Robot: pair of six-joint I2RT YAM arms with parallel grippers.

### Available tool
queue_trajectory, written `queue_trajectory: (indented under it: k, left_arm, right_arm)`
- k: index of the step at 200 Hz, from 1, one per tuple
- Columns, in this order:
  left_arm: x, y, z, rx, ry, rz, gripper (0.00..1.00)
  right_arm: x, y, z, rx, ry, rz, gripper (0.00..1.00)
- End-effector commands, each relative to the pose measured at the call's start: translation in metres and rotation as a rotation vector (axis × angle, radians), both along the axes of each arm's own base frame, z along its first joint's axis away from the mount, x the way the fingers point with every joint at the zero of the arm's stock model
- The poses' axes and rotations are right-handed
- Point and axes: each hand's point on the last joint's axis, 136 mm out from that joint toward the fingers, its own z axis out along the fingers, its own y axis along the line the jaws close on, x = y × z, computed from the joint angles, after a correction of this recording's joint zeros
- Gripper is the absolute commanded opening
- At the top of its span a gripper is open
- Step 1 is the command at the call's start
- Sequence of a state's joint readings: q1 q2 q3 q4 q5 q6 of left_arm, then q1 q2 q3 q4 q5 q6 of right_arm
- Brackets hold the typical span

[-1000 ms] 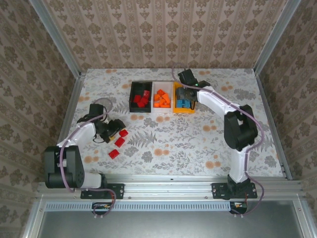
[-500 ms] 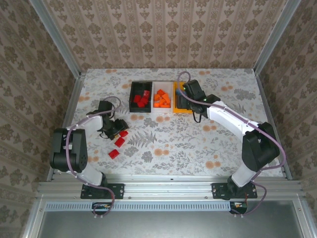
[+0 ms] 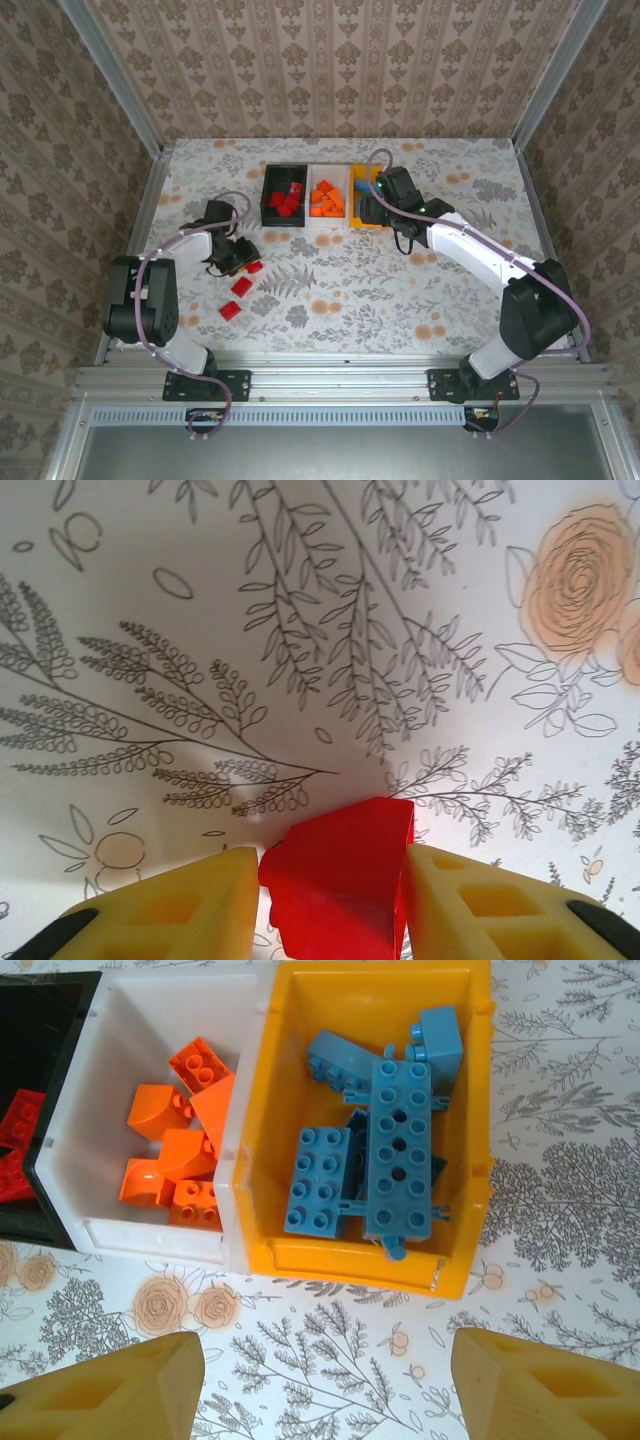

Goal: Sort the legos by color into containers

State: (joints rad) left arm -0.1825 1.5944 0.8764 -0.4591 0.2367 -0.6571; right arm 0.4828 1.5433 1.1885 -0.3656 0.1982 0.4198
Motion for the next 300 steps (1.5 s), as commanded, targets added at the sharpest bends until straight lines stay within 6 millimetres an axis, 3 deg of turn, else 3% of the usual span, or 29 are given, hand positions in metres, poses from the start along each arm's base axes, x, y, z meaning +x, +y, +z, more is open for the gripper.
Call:
queue_trajectory:
  k: [1, 204, 255, 300]
  left_arm:
    - [0.005, 0.0, 0.003, 0.026, -0.013, -0.022, 0.42]
    - [0.014, -0.013, 0.045, 0.01, -0.122, -0.064, 0.4]
    - [0.033, -0.023, 0.07, -0.002, -0.168, -0.091, 0.39]
    - [0.068, -0.036, 0.102, -0.012, -0.257, -0.107, 0.39]
  right_arm:
    - [-0.009, -0.001, 0.005, 0.01, -0.005, 0.004, 0.68]
    - [-0.014, -0.001, 0.003, -0.001, -0.011, 0.002, 0.68]
    - [-0.016, -0.006, 0.007, -0.018, -0.021, -0.006, 0.68]
    - [-0.021, -0.009, 0.001, -0.026, -0.007, -0.003, 0.68]
